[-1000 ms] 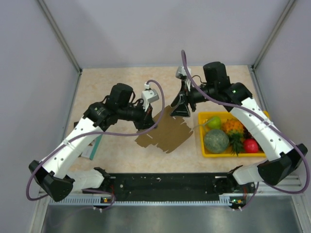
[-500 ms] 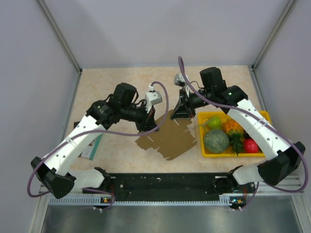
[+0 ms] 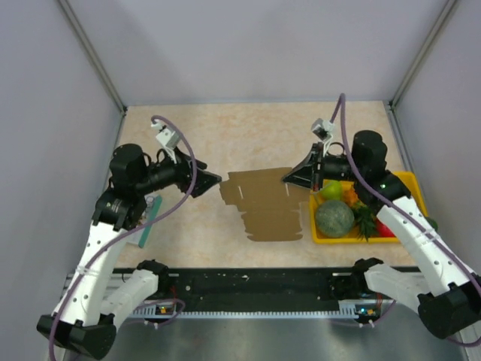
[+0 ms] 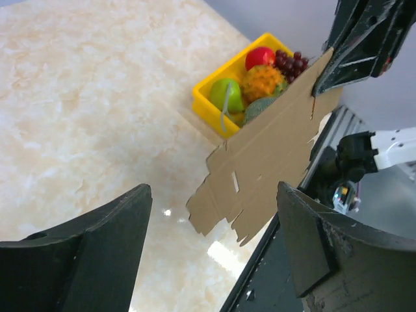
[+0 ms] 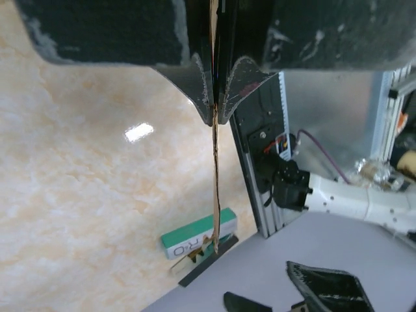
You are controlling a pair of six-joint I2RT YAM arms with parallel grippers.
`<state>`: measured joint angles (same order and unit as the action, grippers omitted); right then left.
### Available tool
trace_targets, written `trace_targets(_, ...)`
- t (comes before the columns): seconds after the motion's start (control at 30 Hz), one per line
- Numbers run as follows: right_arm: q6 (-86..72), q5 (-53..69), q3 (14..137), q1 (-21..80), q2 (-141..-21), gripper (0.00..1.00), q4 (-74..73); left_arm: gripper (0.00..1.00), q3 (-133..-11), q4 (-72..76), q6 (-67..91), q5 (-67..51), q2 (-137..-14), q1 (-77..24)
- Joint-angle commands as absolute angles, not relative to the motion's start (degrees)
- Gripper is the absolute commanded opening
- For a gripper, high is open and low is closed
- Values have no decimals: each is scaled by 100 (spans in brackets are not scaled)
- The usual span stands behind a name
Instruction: Fold the paper box
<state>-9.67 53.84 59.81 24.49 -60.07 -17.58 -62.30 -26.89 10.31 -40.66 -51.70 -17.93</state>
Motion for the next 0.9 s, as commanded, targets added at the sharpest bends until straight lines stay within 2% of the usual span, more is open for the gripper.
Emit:
trace_targets(0.0, -3223, 5511, 5257, 1944, -5450, 0, 613, 83, -5459, -749, 2607, -5202, -4957, -1292)
trace_targets(0.2, -4710, 5344, 4825, 1846, -5072, 0, 1898, 84, -4588, 1791, 4268, -5958, -5150, -1283)
trace_targets(0.3, -4834, 5099, 4860, 1846, -4913, 0, 1889, 84, -4676, 1741, 4289, -6090, -5238, -1301)
trace_targets(0.43, -5114, 5028, 4729, 1854, -4843, 0, 2188, 75, -4728, 1748, 4289, -6204, -5221, -1318)
trace_targets(0.47, -5194, 5045, 4685, 1846, -4843, 0, 2302, 69, -4702, 1906, 4376, -6266, -5221, -1344)
trace_targets(0.63, -5581, 5062, 4281, 1846, -4764, 0, 3181, 48, -4807, 2118, 4509, -6302, -5265, -1608)
trace_targets(0.67, -5538, 5036, 4254, 1854, -4738, 0, 3121, 44, -4842, 2118, 4500, -6302, -5282, -1634)
trace_targets(0.7, -5459, 5027, 4245, 1846, -4720, 0, 3016, 35, -4860, 2118, 4465, -6293, -5291, -1661)
trace_targets(0.77, -4986, 5089, 4359, 1854, -4711, 0, 2262, 22, -4974, 1856, 4168, -6328, -5308, -1687)
trace_targets(0.8, -4722, 5080, 4586, 1854, -4702, 3, 1780, 12, -5053, 1602, 3949, -6311, -5317, -1687)
trace_targets(0.83, -4032, 5028, 4744, 1846, -4702, 21, 766, 6, -5149, 1269, 3659, -6284, -5317, -1687)
trace_targets(0.87, -3634, 4932, 4938, 1854, -4693, 32, 103, 2, -5368, 448, 3065, -6154, -5309, -1687)
